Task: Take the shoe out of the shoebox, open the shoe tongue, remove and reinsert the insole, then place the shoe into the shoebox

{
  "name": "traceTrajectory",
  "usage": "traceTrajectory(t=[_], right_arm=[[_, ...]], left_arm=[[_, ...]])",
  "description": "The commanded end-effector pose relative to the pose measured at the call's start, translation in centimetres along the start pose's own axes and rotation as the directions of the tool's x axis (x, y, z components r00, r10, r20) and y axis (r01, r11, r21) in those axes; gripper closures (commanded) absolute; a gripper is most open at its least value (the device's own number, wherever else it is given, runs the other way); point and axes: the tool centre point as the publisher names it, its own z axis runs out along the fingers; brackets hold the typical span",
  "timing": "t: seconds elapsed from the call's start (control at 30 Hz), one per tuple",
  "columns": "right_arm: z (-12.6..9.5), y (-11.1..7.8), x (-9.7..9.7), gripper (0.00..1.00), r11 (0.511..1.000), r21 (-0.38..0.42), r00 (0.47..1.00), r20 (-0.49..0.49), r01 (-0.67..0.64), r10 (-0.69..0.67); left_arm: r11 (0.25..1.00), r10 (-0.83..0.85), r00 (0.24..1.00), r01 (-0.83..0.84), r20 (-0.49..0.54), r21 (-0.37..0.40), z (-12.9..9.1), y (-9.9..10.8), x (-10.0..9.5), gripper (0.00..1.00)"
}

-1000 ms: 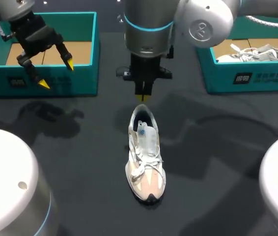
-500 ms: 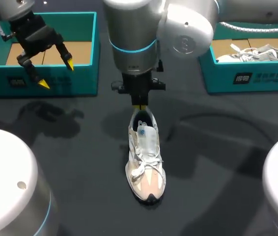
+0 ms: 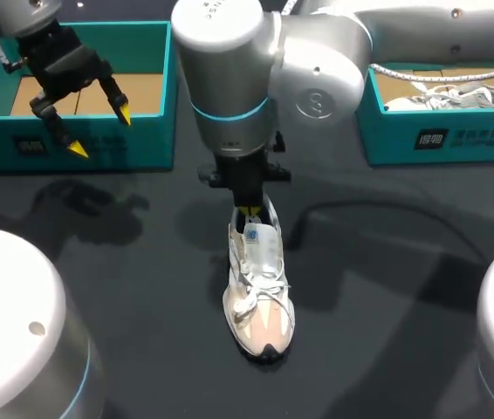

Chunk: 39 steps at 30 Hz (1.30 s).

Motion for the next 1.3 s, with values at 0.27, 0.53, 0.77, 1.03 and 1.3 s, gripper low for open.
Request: traceTrajectory(t=[0.27,0.53,0.77,1.03,1.3], right_arm=[[3.9,0.2,-0.5,1.0,1.0,0.025,0.999,-0.031,-0.017,0.018],[5.5,0.6,0.0,1.0,0.998,0.063,1.0,-0.017,-0.011,0.012],[3.3,0.5,0.2,1.0,1.0,0.008,1.0,-0.002,-0.012,0.012],[2.4,0.8,0.6,1.0,0.998,0.043,0.997,-0.057,-0.042,0.045],[5.5,1.2,0.5,1.0,0.99,0.139,0.985,-0.164,-0.035,0.058]], left_arm=[[1.0,0.001,1.0,-0.001,-0.003,-0.002,-0.1,0.0,0.0,0.0],[1.0,0.001,1.0,-0.001,-0.003,-0.002,-0.1,0.0,0.0,0.0],[1.0,0.001,1.0,-0.001,-0.003,-0.002,-0.1,0.0,0.0,0.0],[1.0,0.001,1.0,-0.001,-0.003,-0.002,-0.1,0.0,0.0,0.0],[1.0,0.001,1.0,-0.001,-0.003,-0.002,-0.1,0.0,0.0,0.0]])
